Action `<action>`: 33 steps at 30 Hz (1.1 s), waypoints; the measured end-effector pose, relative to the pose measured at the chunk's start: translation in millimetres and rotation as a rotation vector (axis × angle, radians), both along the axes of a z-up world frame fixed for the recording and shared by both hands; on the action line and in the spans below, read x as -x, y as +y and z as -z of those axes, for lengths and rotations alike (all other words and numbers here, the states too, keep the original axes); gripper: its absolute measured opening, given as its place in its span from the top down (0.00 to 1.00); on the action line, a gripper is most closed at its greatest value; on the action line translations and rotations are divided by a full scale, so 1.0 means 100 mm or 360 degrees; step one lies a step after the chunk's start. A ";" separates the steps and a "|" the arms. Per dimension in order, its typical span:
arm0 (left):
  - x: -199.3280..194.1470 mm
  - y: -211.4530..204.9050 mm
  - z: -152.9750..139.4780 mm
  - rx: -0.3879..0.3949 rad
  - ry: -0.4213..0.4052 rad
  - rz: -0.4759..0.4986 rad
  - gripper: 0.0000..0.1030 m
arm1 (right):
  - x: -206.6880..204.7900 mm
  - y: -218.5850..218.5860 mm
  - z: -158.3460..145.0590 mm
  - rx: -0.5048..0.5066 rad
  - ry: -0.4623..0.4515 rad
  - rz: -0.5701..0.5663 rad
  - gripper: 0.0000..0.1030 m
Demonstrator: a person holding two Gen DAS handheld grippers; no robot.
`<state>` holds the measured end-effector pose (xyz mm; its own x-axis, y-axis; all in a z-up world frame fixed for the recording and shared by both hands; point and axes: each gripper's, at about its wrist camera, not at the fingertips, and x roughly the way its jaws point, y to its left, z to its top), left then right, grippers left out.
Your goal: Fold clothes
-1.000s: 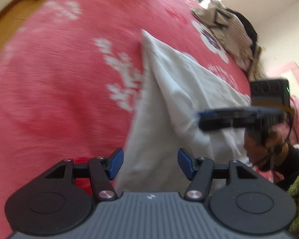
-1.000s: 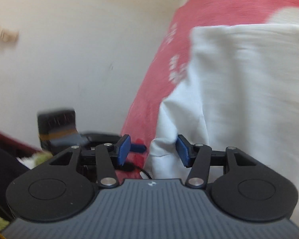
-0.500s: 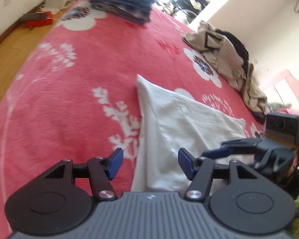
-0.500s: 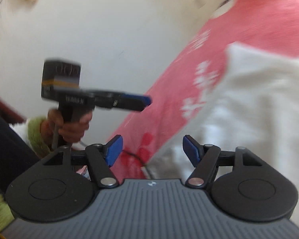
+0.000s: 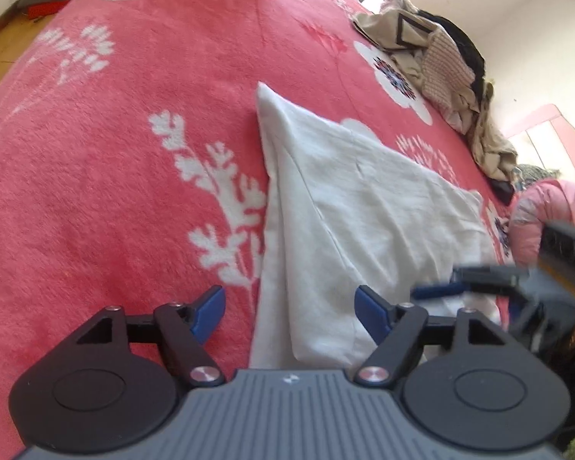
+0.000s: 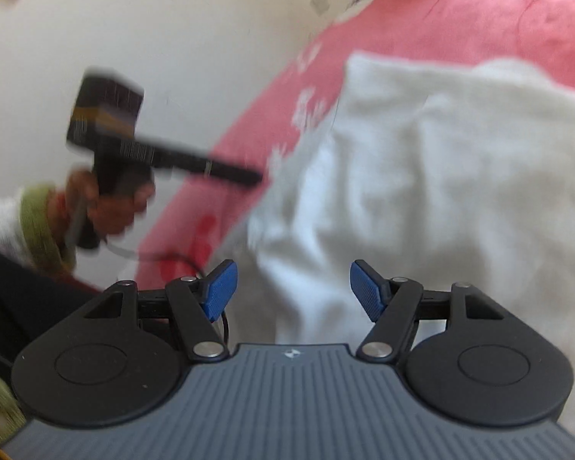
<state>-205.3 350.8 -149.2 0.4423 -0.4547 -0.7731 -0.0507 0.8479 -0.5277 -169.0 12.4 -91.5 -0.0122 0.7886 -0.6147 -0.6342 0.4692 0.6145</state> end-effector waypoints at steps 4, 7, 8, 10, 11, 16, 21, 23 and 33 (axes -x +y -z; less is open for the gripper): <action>0.05 -0.03 0.06 0.0020 0.0005 0.0001 0.24 | -0.28 -0.08 0.05 -0.0111 0.0238 0.0242 0.36; 0.07 -0.01 0.12 0.0095 0.0016 -0.0031 0.20 | -0.38 -0.06 0.20 -0.0205 0.0489 0.0398 0.36; 0.06 0.02 0.14 0.0155 0.0023 -0.0061 0.19 | -0.42 -0.05 0.23 -0.0208 0.0531 0.0424 0.36; 0.05 0.07 0.19 0.0261 0.0037 -0.0107 0.19 | -0.46 -0.02 0.28 -0.0199 0.0585 0.0458 0.36; 0.05 0.09 0.20 0.0305 0.0044 -0.0124 0.19 | -0.47 0.01 0.30 -0.0187 0.0597 0.0468 0.36; 0.07 0.08 0.28 0.0412 0.0077 -0.0105 0.19 | -0.49 0.03 0.38 -0.0178 0.0656 0.0507 0.35; 0.08 0.01 0.34 0.0436 0.0109 -0.0079 0.19 | -0.51 0.06 0.43 -0.0163 0.0662 0.0514 0.35; 0.06 0.00 0.35 0.0436 0.0114 -0.0104 0.19 | -0.52 0.07 0.44 -0.0158 0.0663 0.0521 0.35; 0.07 -0.16 0.29 0.0334 0.0123 -0.0151 0.49 | -0.56 0.14 0.43 -0.0112 0.0627 0.0560 0.35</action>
